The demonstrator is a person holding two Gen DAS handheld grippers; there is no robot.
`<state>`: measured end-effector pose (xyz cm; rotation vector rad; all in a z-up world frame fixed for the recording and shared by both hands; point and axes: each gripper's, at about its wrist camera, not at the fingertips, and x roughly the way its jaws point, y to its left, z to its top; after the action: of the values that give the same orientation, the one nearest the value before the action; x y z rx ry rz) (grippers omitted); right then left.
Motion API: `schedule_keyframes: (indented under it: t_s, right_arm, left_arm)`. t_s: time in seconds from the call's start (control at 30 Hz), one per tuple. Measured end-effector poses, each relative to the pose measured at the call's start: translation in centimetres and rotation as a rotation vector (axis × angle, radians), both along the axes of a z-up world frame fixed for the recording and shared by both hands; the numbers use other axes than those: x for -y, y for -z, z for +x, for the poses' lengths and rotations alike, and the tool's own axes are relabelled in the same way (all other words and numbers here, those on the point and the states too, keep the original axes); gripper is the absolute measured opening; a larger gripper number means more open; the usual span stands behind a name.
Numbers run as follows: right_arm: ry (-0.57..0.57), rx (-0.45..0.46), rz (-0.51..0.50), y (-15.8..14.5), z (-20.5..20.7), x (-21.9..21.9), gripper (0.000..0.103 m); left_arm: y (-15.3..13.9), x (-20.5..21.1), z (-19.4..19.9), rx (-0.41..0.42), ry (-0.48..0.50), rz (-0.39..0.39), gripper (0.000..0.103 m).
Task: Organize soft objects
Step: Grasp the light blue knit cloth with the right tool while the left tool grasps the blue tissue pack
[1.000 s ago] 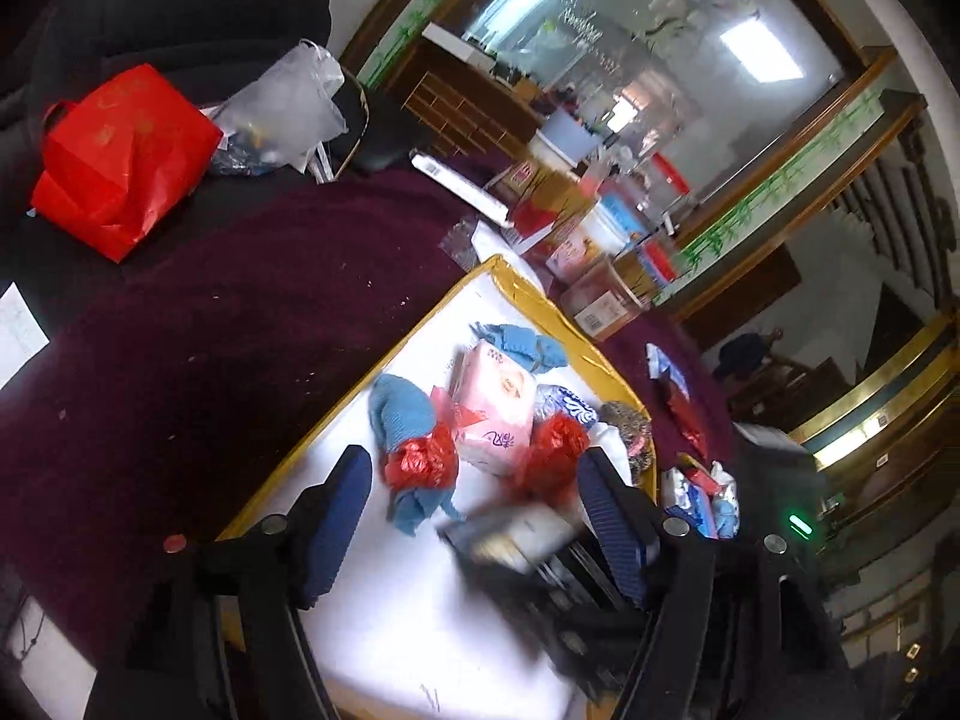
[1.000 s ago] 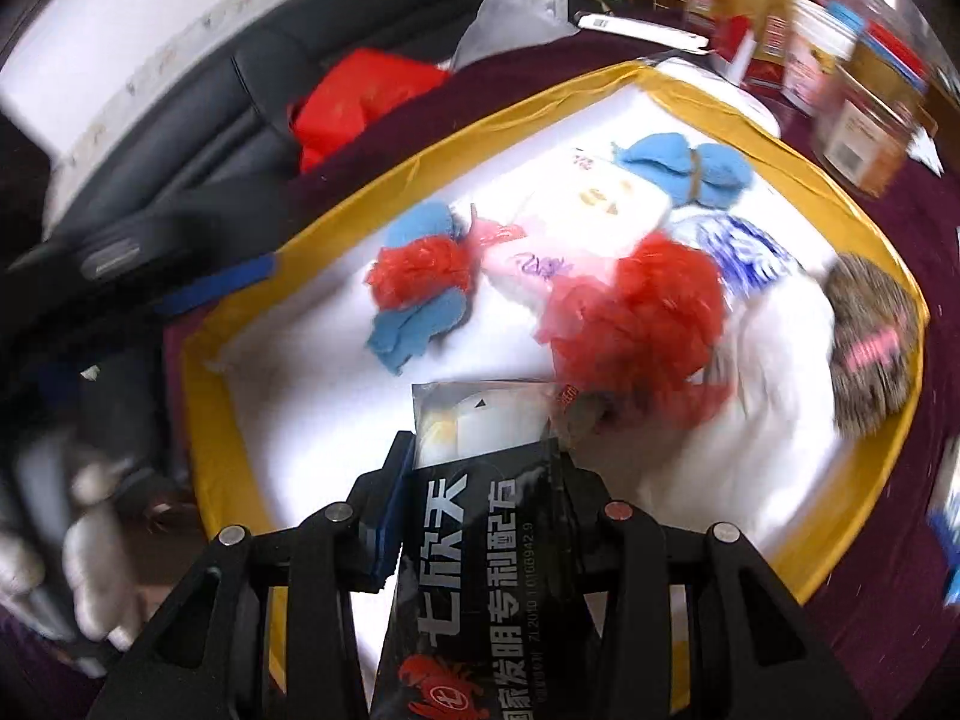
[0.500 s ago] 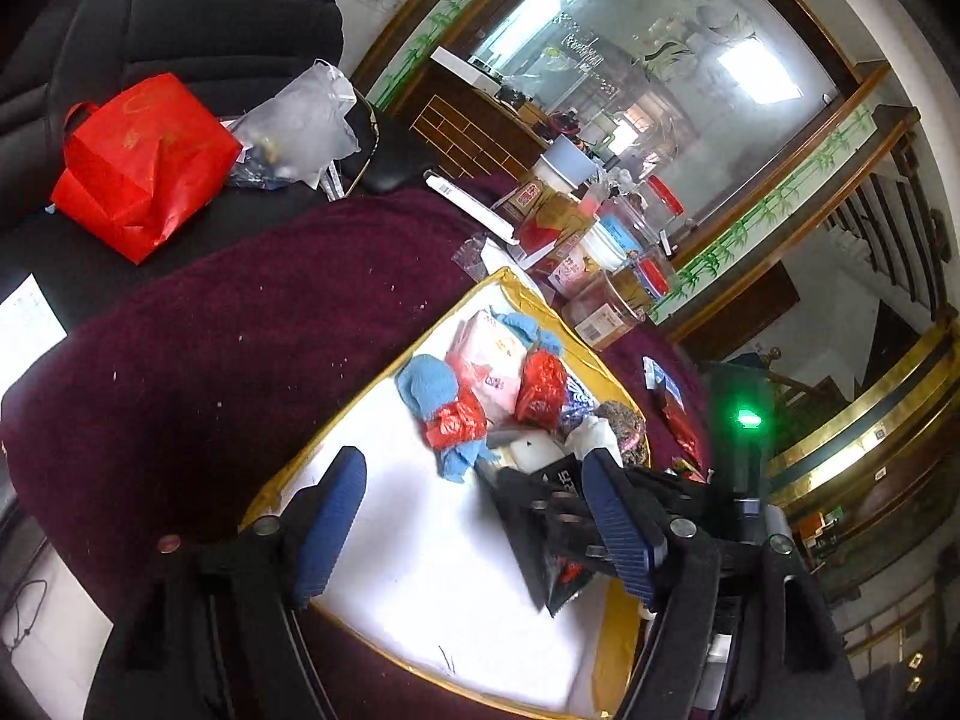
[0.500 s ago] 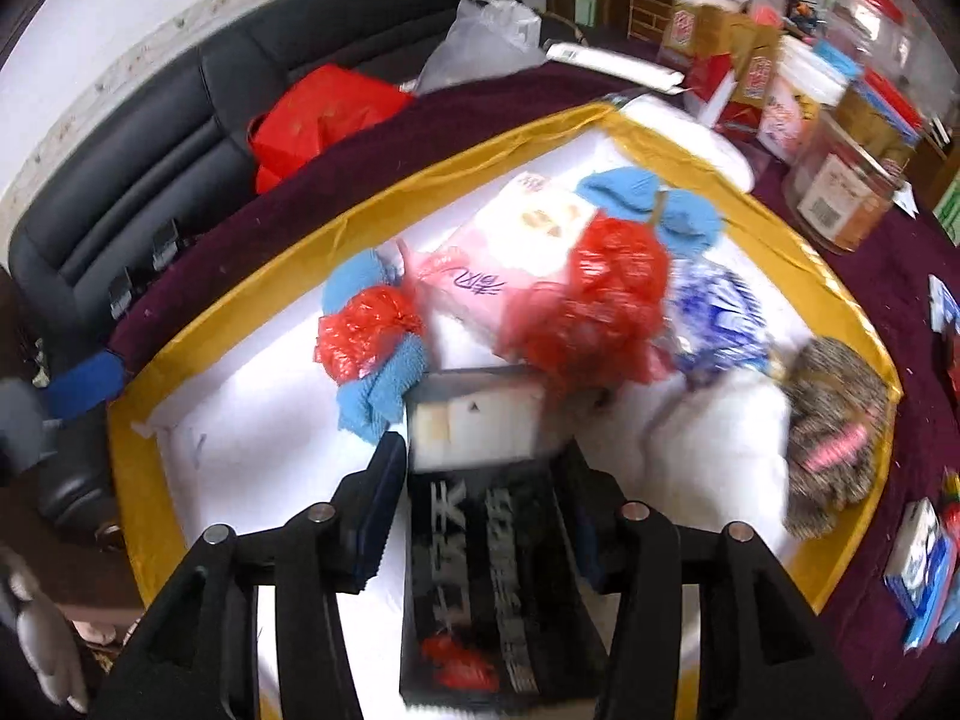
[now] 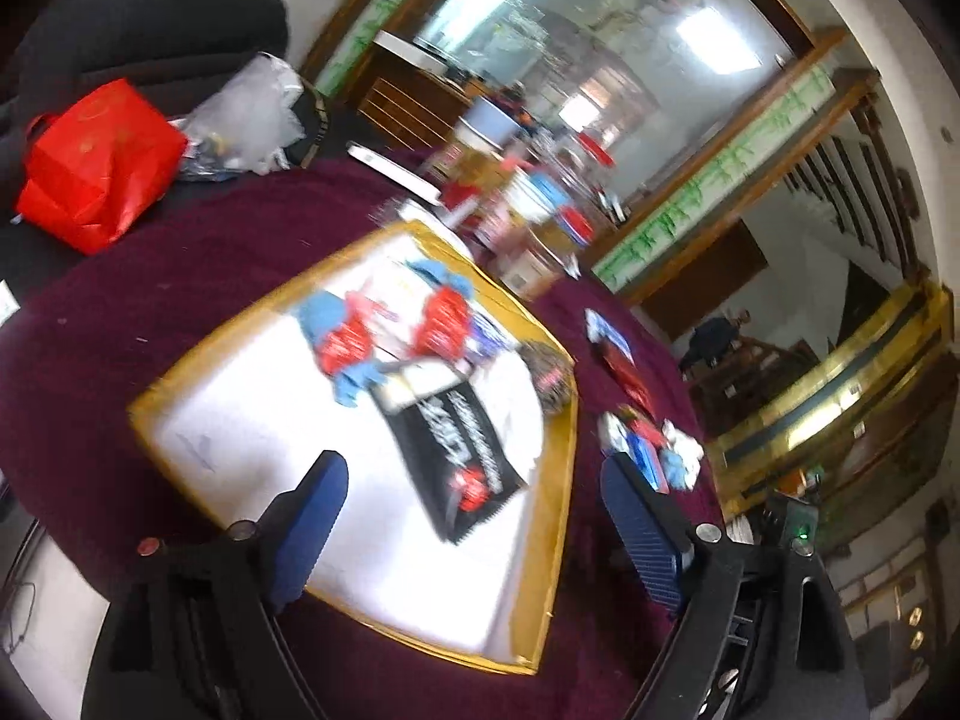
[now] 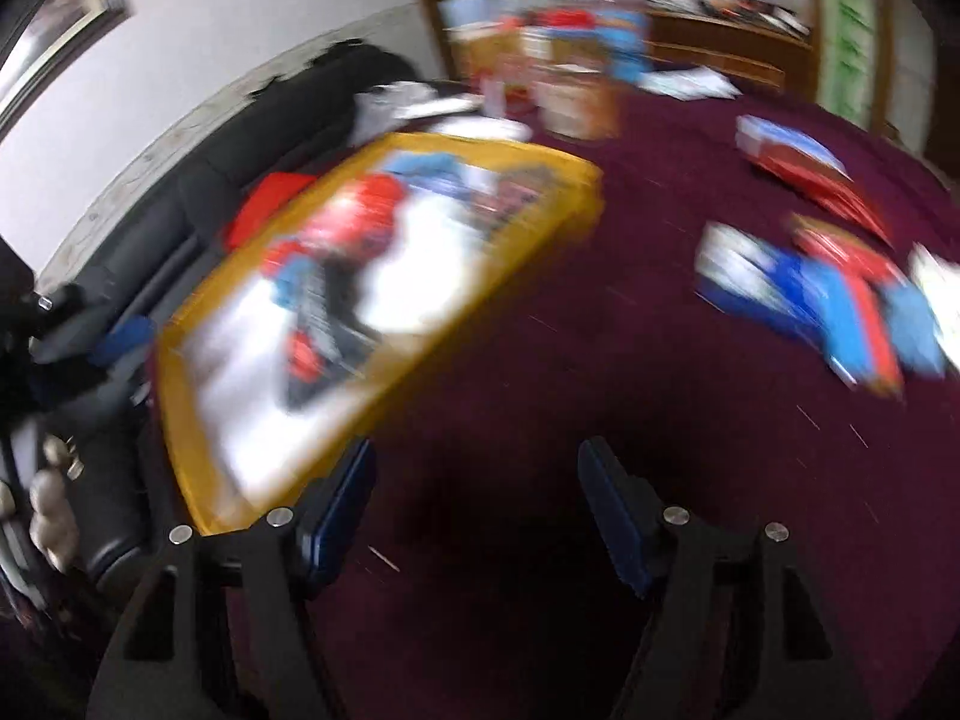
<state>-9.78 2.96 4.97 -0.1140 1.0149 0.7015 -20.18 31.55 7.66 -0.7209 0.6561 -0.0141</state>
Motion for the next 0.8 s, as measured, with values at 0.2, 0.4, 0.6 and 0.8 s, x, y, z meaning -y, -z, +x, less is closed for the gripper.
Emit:
schedule_keyframes:
  t_s: [0.2,0.4,0.6,0.8]
  right_arm:
    - [0.192,-0.022,0.001,0.6,1.4,8.4,0.069]
    - [0.407,-0.024,0.07,0.1,5.5,14.0,0.069]
    - [0.477,-0.016,0.06,0.8,10.0,14.2,0.069]
    - [0.557,0.015,0.059,1.2,12.5,14.6,0.069]
  left_arm:
    - [0.1,4.6,1.4,-0.018,0.117,0.035,0.089]
    - [-0.2,8.5,2.0,-0.031,0.233,0.098,0.089]
    - [0.0,10.6,2.6,-0.056,0.265,0.132,0.089]
    - [0.3,11.6,3.1,-0.07,0.287,0.161,0.089]
